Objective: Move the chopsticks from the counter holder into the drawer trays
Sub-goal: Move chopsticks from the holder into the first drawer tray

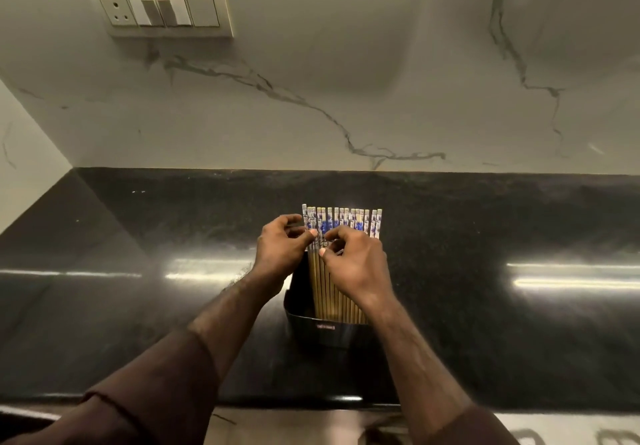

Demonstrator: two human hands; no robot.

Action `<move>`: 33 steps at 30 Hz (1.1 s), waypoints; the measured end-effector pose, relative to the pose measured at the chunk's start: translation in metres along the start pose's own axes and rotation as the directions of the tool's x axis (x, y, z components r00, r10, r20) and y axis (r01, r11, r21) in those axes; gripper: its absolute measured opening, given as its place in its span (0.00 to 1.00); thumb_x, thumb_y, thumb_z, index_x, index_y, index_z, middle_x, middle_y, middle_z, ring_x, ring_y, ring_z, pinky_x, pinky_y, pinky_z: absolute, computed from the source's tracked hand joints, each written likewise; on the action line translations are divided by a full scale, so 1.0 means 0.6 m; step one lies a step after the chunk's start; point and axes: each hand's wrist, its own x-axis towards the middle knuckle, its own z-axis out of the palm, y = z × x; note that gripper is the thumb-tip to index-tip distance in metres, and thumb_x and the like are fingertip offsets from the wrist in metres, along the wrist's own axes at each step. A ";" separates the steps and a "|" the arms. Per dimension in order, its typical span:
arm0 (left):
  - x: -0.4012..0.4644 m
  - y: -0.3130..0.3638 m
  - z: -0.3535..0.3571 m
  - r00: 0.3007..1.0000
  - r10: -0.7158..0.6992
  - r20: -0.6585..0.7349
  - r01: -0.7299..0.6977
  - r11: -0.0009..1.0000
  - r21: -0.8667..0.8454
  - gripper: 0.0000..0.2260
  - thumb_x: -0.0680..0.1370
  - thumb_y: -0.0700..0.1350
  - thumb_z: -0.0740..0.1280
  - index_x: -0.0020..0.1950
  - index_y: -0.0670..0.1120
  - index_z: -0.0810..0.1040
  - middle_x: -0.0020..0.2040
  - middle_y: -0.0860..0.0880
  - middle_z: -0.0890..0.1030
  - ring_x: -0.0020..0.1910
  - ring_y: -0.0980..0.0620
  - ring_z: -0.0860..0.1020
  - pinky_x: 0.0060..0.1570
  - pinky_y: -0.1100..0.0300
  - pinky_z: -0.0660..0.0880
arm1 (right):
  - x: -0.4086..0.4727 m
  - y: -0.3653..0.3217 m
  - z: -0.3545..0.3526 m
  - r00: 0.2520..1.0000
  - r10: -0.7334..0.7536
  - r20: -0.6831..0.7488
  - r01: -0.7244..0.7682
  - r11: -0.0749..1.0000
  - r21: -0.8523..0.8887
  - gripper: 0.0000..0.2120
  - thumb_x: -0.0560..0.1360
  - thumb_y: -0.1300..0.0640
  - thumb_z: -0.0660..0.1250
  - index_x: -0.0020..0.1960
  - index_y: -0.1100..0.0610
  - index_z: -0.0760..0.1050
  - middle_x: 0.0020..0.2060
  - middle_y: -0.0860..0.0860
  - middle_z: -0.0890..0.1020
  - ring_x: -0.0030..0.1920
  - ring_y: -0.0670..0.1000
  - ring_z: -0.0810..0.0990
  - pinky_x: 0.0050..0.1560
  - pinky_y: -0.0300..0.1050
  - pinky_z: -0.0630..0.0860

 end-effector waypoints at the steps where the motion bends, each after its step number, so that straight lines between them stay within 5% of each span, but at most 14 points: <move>1: 0.005 -0.003 0.001 1.000 -0.006 0.015 0.006 1.000 -0.013 0.18 0.73 0.43 0.74 0.62 0.45 0.77 0.51 0.48 0.84 0.52 0.51 0.83 0.55 0.48 0.80 | 0.002 0.001 0.002 1.000 0.006 0.004 -0.006 1.000 -0.001 0.13 0.76 0.56 0.70 0.60 0.54 0.79 0.48 0.49 0.85 0.44 0.45 0.82 0.46 0.38 0.80; 8: 0.025 -0.006 -0.003 0.993 0.029 0.115 -0.023 0.999 -0.047 0.04 0.75 0.40 0.72 0.48 0.46 0.83 0.43 0.50 0.86 0.47 0.52 0.85 0.44 0.58 0.81 | 0.014 -0.003 0.018 0.999 0.055 0.003 -0.055 0.999 -0.004 0.13 0.76 0.55 0.70 0.61 0.53 0.79 0.47 0.50 0.85 0.44 0.46 0.83 0.49 0.46 0.83; 14: 0.031 -0.005 -0.007 0.988 0.055 0.143 -0.046 0.997 -0.067 0.06 0.76 0.37 0.70 0.46 0.48 0.83 0.44 0.48 0.87 0.47 0.51 0.85 0.54 0.51 0.80 | 0.015 -0.001 0.031 0.996 0.082 0.024 -0.082 0.997 -0.005 0.12 0.77 0.56 0.69 0.60 0.53 0.79 0.51 0.49 0.85 0.46 0.44 0.81 0.49 0.40 0.80; 24: 0.022 0.002 -0.033 0.991 0.109 0.079 -0.098 0.987 -0.126 0.06 0.75 0.37 0.71 0.45 0.48 0.83 0.43 0.46 0.86 0.47 0.45 0.84 0.55 0.46 0.79 | 0.008 -0.003 0.045 0.993 0.092 0.076 -0.094 0.995 0.021 0.14 0.77 0.56 0.69 0.62 0.54 0.79 0.55 0.49 0.84 0.50 0.44 0.80 0.46 0.31 0.71; 33: 0.006 0.037 -0.034 0.981 0.118 0.151 -0.083 0.972 -0.220 0.06 0.76 0.34 0.68 0.47 0.44 0.82 0.45 0.43 0.85 0.46 0.47 0.84 0.49 0.55 0.81 | 0.004 -0.009 0.046 0.989 0.057 0.134 -0.078 0.985 0.157 0.13 0.77 0.55 0.69 0.61 0.54 0.78 0.53 0.49 0.84 0.45 0.42 0.79 0.42 0.30 0.73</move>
